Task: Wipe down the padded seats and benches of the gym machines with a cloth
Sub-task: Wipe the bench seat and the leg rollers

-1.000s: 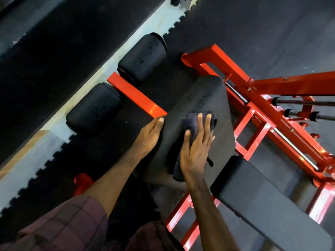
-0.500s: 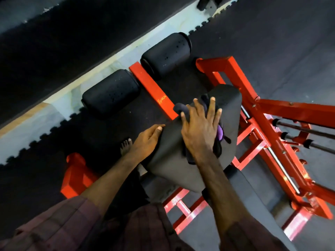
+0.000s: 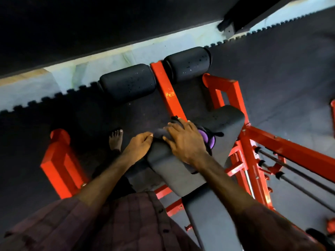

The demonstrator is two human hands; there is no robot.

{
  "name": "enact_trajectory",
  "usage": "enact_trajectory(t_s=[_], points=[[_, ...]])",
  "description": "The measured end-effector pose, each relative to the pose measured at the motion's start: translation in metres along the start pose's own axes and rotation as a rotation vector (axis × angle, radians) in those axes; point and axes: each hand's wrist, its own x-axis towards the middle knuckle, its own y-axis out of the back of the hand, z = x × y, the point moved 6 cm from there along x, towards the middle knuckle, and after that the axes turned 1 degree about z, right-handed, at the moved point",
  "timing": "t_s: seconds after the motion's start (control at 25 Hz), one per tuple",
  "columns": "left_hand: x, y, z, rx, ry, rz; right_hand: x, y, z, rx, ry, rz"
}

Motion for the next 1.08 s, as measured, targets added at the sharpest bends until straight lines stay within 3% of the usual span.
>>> enact_trajectory(t_s=[0.08, 0.24, 0.4, 0.52, 0.6, 0.76, 0.84, 0.96, 1.08], points=[[-0.004, -0.002, 0.013, 0.096, -0.043, -0.007, -0.012, 0.016, 0.033, 0.008, 0.04, 0.007], [-0.002, -0.015, 0.033, 0.224, -0.129, -0.038, 0.025, 0.018, 0.075, -0.096, -0.331, -0.117], [0.003, -0.025, 0.058, 0.343, -0.179, -0.037, -0.016, 0.015, 0.061, 0.05, -0.039, -0.039], [0.004, -0.033, 0.062, 0.343, -0.195, -0.058, 0.001, 0.028, 0.126, -0.066, -0.294, -0.07], [0.004, -0.035, 0.068, 0.352, -0.214, -0.038, 0.02, 0.028, 0.127, -0.086, -0.421, -0.105], [0.004, -0.04, 0.077, 0.373, -0.22, -0.012, -0.026, 0.02, 0.094, 0.096, -0.095, 0.026], [0.002, -0.042, 0.082, 0.375, -0.213, -0.002, -0.029, 0.031, 0.128, 0.055, -0.153, 0.026], [-0.004, -0.043, 0.09, 0.376, -0.207, 0.033, 0.016, 0.031, 0.148, -0.047, -0.441, -0.083], [-0.006, -0.048, 0.1, 0.37, -0.21, 0.042, 0.015, 0.021, 0.117, 0.006, -0.21, -0.057]])
